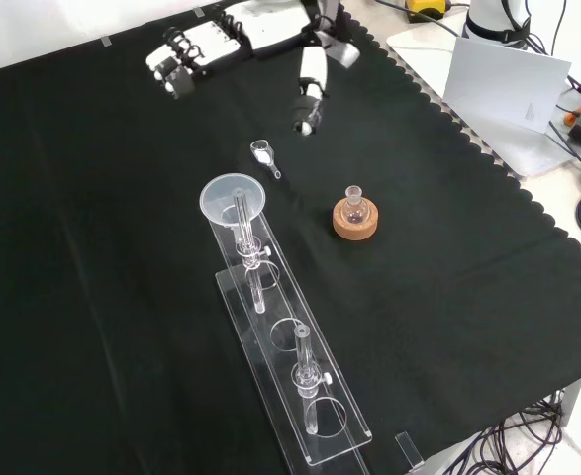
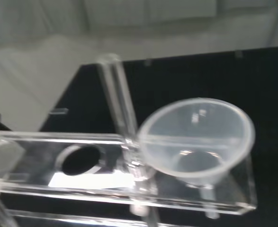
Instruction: Pick up the funnel from the transparent funnel stand.
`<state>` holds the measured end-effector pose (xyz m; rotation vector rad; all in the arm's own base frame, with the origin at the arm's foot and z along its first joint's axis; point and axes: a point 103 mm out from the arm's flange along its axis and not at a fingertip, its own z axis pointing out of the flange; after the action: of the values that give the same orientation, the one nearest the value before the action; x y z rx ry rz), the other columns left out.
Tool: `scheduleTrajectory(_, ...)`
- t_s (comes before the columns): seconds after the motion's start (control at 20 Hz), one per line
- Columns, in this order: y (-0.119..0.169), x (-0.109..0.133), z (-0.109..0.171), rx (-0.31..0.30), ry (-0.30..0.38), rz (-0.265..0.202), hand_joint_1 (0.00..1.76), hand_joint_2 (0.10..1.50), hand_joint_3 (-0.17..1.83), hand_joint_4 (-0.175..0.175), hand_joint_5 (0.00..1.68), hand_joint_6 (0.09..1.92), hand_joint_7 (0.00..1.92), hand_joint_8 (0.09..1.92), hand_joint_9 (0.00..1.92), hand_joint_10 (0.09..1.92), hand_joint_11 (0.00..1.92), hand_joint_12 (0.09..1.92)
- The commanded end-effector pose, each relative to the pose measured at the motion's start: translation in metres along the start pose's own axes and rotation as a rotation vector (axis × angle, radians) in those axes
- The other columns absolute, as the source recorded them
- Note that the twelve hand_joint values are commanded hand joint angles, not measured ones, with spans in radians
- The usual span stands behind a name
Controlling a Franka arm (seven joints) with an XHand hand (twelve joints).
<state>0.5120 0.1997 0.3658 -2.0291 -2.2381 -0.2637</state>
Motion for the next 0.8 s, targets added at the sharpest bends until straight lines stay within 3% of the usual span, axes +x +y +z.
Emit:
scheduleTrajectory(0.05,0.011,-0.001,0.073,0.085,-0.065,0.015,0.33,0.68,0.09,0.030,0.00,0.09,0.00,0.09,0.00,0.09,0.00,0.09)
scheduleTrajectory(0.3,0.016,-0.004,0.086,0.127,-0.069,0.011,0.33,0.68,0.09,0.029,0.00,0.09,0.00,0.09,0.00,0.09,0.00,0.09)
scheduleTrajectory(0.55,0.021,-0.008,0.092,0.146,-0.071,0.048,0.33,0.69,0.09,0.029,0.00,0.09,0.00,0.09,0.00,0.09,0.00,0.09)
scheduleTrajectory(0.8,0.024,-0.012,0.098,0.158,-0.080,0.045,0.34,0.69,0.09,0.029,0.00,0.09,0.00,0.09,0.00,0.09,0.00,0.09)
